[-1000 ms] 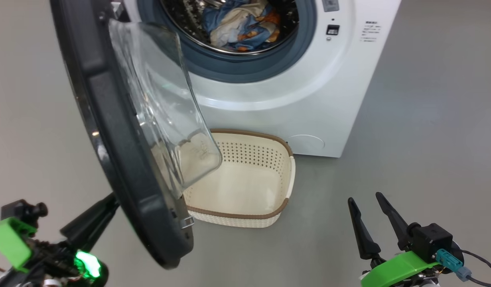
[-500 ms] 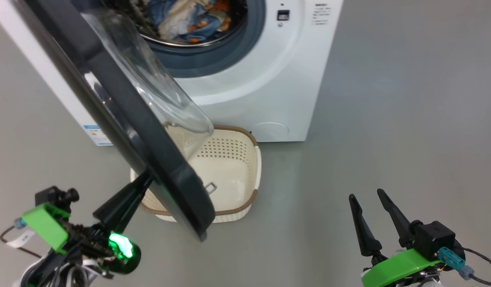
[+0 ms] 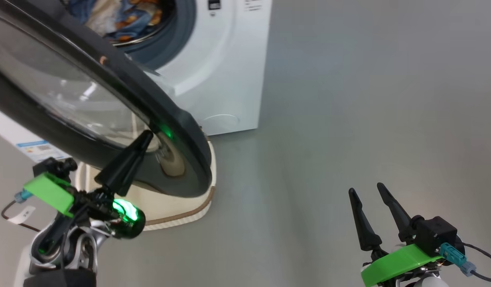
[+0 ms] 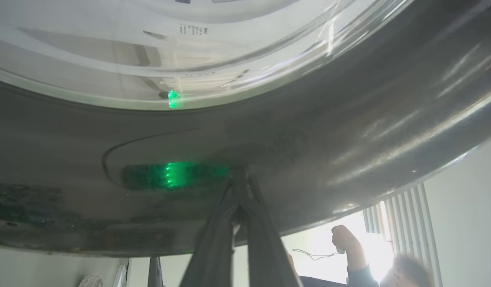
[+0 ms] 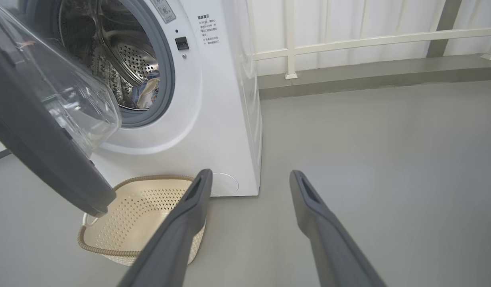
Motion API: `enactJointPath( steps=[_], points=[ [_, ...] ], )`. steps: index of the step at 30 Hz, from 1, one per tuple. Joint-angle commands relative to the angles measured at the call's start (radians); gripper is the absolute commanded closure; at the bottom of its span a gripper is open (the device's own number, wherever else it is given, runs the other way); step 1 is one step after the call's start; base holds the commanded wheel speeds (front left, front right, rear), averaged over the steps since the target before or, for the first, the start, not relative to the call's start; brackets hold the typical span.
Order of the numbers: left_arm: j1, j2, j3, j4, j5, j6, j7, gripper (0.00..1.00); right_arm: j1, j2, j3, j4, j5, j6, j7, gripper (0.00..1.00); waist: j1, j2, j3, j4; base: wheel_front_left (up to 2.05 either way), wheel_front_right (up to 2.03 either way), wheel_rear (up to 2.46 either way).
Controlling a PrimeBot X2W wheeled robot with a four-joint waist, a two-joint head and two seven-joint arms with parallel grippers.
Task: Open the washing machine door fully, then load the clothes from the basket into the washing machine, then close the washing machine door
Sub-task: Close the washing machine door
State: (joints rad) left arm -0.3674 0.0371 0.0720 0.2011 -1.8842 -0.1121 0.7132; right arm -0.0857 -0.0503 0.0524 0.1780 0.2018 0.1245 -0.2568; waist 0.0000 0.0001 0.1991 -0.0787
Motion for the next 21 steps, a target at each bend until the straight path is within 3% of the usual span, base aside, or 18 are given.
enactJointPath(
  steps=[1, 11, 21],
  points=[
    [-0.051, 0.013, 0.024, 0.001, 0.016, -0.009, -0.019, 1.00, -0.028, 0.000, 0.027, -0.029, 0.020, 0.006, -0.005, 0.00, 0.0000, -0.0001, 0.022, -0.062, 0.00, 0.00, 0.00],
    [-0.155, 0.013, 0.045, 0.106, 0.084, -0.018, -0.103, 1.00, -0.032, 0.000, 0.038, -0.035, 0.022, 0.006, -0.005, 0.00, 0.0000, -0.0001, 0.031, -0.122, 0.00, 0.00, 0.00],
    [-0.167, 0.013, 0.047, 0.126, 0.108, -0.018, -0.133, 1.00, -0.032, 0.000, 0.031, -0.036, 0.018, 0.006, -0.005, 0.00, 0.0000, -0.0001, 0.022, -0.117, 0.00, 0.00, 0.00]
  ],
)
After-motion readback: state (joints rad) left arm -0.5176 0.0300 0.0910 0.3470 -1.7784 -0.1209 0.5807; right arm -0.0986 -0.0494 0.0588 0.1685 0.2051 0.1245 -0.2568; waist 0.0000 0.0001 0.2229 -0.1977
